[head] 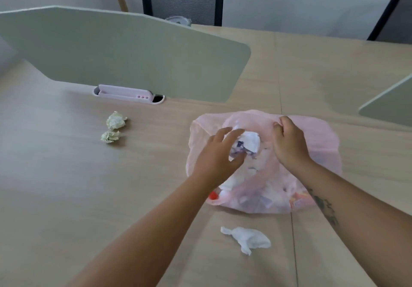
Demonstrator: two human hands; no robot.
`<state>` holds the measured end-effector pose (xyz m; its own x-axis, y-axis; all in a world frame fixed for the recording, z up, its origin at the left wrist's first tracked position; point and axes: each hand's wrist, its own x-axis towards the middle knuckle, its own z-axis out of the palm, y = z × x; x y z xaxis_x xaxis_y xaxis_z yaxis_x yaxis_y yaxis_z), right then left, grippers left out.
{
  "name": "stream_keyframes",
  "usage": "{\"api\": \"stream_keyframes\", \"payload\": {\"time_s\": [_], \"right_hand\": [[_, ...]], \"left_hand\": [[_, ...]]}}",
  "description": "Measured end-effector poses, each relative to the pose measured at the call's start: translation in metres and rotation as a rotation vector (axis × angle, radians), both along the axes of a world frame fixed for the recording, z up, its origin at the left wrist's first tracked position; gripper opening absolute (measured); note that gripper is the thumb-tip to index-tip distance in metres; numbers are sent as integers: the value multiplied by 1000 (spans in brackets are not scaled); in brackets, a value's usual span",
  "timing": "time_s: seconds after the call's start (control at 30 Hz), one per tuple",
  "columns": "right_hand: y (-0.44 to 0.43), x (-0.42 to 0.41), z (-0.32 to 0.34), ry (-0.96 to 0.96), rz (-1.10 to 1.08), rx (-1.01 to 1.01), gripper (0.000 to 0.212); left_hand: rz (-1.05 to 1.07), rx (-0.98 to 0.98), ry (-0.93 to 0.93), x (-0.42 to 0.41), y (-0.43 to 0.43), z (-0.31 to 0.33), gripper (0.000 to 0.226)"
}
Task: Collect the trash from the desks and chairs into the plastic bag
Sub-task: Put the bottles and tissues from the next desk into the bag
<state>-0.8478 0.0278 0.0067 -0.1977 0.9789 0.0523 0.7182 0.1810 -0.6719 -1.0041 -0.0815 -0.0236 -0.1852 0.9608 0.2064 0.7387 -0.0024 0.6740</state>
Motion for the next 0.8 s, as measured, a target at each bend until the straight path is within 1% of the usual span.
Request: {"api": "stream_keyframes", "payload": {"time_s": [0.03, 0.07, 0.1, 0.13, 0.23, 0.27, 0.3, 0.33, 0.37, 0.4, 0.47, 0.53, 0.6, 0.67, 0.73, 0.8], "right_hand": [[0, 2, 5, 11, 4, 4, 25], [0, 5, 9, 23, 15, 6, 27], [0, 7, 12, 32, 23, 6, 30], [-1, 10, 16, 38, 28, 3, 31], [-5, 17, 22, 58, 28, -4, 33], [-8, 18, 23, 66, 29, -10, 33], [-10, 19, 23, 73, 27, -19, 33], [-13, 20, 22, 79, 27, -28, 33], [-15, 21, 21, 83, 28, -38, 33], [-17, 22, 19, 86, 33, -46, 33], [-20, 24, 15, 84, 42, -57, 33], [-21, 30, 9, 78, 42, -66, 33], [-21, 36, 4, 71, 36, -79, 33], [-21, 42, 1, 57, 27, -88, 34], [-20, 44, 1, 51, 22, -85, 34], [-19, 44, 1, 62, 23, -82, 34]], "left_hand": [[-33, -73, 40, 6, 5, -3, 73], [-55, -142, 41, 9, 8, -5, 81], [-59, -174, 28, 10, 9, -7, 87], [-39, -161, 22, 9, 8, -8, 89], [136, 20, 47, 12, -21, -4, 84], [179, 114, 75, 14, -36, -8, 81], [176, 207, 133, 19, -54, -14, 76], [124, 269, 208, 25, -72, -24, 71], [23, 281, 281, 33, -90, -35, 68], [-101, 250, 350, 40, -107, -45, 64], [-298, 110, 473, 50, -129, -67, 58], [-354, -11, 552, 58, -138, -87, 52], [-364, -47, 531, 61, -137, -98, 35], [-354, -27, 442, 60, -129, -100, 17], [-277, 10, 293, 58, -118, -84, 13], [-144, 115, 188, 58, -103, -56, 12]]}}
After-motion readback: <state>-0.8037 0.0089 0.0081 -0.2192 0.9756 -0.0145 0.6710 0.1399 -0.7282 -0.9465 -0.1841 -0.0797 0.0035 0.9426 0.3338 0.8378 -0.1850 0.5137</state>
